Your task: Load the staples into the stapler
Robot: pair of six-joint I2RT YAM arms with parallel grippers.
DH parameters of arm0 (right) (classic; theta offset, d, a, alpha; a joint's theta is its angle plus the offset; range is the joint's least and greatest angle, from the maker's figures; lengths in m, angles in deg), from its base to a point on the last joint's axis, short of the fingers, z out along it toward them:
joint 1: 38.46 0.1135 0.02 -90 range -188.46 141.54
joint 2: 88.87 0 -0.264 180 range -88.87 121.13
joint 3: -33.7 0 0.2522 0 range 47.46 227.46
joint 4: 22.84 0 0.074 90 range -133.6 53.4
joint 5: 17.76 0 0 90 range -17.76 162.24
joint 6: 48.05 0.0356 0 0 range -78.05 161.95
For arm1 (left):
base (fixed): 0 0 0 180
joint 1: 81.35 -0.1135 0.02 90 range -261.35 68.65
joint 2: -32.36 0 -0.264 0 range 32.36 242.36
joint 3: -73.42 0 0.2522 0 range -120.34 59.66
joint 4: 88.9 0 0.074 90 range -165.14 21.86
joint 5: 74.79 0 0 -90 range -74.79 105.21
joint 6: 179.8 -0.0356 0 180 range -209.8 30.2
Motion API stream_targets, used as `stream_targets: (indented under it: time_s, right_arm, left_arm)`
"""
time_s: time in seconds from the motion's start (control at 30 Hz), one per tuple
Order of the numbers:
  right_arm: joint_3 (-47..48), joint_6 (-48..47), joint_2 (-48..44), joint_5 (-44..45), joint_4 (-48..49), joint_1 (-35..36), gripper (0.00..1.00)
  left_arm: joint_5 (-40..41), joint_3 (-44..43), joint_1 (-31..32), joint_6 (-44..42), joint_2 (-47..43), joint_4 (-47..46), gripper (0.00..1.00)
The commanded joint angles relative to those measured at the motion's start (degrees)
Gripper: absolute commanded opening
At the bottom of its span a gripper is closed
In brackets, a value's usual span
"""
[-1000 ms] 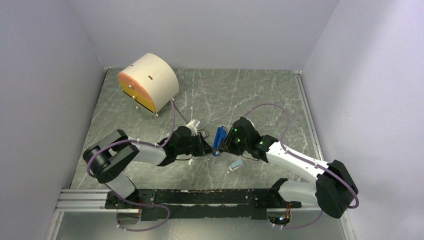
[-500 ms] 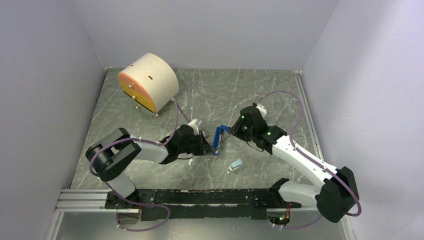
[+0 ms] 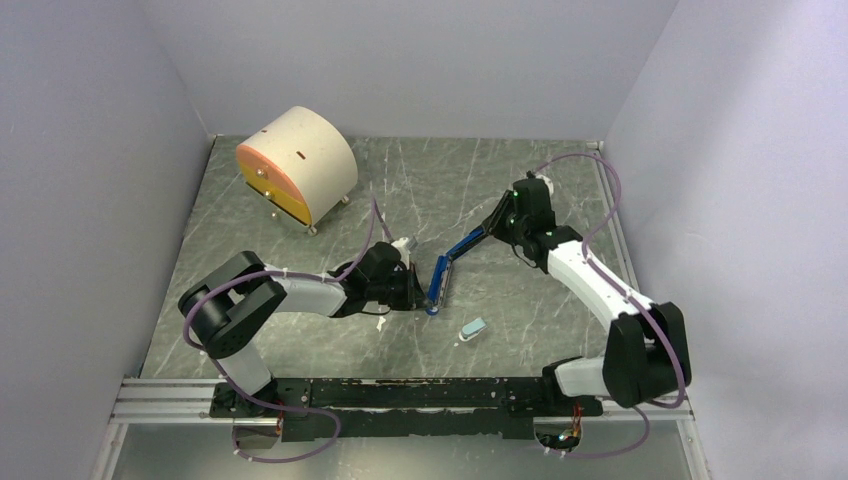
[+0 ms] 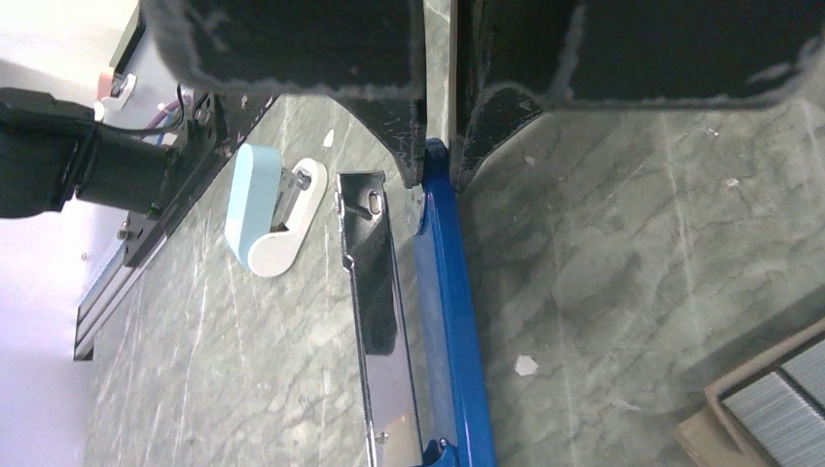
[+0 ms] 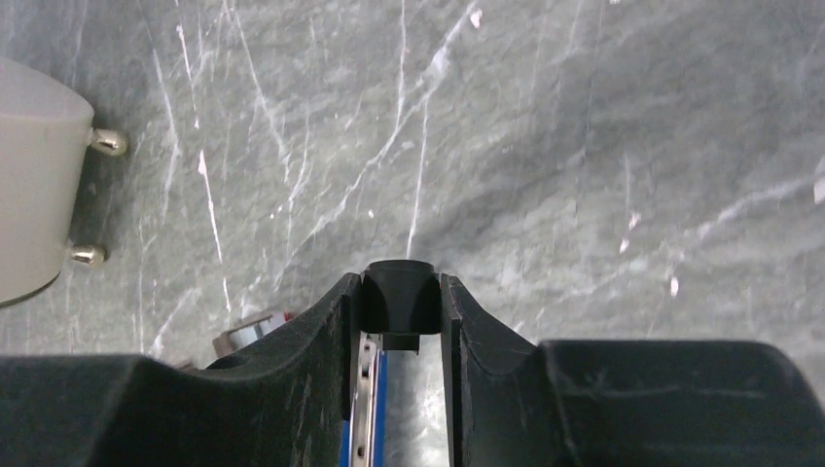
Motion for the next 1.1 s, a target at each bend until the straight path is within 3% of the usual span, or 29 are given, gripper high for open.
stream_targets:
  time_s: [0.0,0.2,0.53,0.83,1.07]
  right_arm:
    - [2.1,-5.4,5.4,-6.6,4.0,-2.8,0.18]
    - [4.3,-5.2,10.2,-9.4,4.8,-3.6,0.24]
    - [2.3,-5.2,10.6,-15.0,5.4,-3.6,0.41]
    - [-1.6,-3.0,8.6,-17.6,8.5,-3.7,0.66]
    - [-5.4,-1.4,9.5,-23.4,13.3,-3.6,0.70]
  left_arm:
    - [-4.1,-1.4,1.4,-4.5,0.3,3.5,0.05]
    - [-4.5,-1.3,1.4,-3.5,0.8,2.5,0.05]
    - [-6.1,-1.5,1.5,-0.3,1.4,0.0,0.05]
    - [-6.5,-1.4,1.2,3.1,2.2,-0.1,0.05]
    - [-9.0,0.5,0.3,7.2,3.8,-3.7,0.05]
